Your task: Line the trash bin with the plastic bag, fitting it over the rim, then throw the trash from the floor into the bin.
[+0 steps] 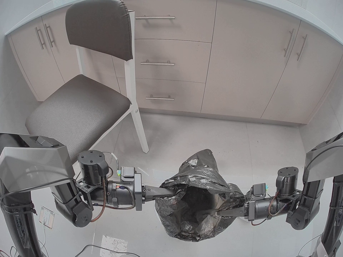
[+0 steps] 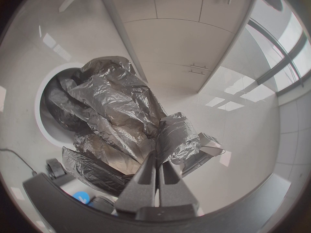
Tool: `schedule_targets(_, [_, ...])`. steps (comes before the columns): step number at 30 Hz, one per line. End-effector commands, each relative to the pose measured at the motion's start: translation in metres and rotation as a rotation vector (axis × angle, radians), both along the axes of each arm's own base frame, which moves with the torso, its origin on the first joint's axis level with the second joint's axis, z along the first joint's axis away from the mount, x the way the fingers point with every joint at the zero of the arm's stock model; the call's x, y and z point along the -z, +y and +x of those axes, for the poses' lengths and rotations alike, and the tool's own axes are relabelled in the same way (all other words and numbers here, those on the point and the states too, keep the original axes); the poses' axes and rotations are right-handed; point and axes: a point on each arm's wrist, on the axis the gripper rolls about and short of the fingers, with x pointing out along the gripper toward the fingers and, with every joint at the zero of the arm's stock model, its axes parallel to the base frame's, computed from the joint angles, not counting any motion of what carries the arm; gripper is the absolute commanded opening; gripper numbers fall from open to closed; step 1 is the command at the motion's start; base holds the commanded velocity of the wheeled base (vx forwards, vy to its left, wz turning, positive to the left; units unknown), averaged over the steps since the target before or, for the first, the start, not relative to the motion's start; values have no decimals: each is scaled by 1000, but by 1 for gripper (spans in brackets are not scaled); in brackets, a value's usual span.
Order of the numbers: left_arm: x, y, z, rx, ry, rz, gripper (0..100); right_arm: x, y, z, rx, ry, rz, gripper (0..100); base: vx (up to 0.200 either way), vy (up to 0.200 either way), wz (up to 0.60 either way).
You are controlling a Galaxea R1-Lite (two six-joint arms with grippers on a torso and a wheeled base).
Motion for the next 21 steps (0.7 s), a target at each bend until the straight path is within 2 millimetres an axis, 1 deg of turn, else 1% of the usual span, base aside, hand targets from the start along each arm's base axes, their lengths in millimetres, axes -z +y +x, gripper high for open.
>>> schedule_targets(1, [13,3,-3,-30,-61,47,0,10,7,4,54,-28,-52,0,0,0,0])
schedule_targets(5, [15,5,-9,-24,-93,67,0,13,13,3,77,-33,-76,0,0,0,0])
schedule_targets(9, [22,7,-11,-27,-156,100,0,15,16,6,131,-48,-106,0,0,0,0])
schedule_targets(10, [31,7,-11,-52,-189,137,0,17,18,8,168,-58,-127,0,0,0,0])
schedule_targets(11, [34,8,-10,-68,-207,156,0,18,19,9,177,-60,-134,0,0,0,0])
schedule_targets(17, [38,9,-13,-84,-247,189,0,21,24,7,186,-60,-152,0,0,0,0])
schedule_targets(21, [44,8,-11,-147,-277,244,0,25,23,8,221,-59,-177,0,0,0,0])
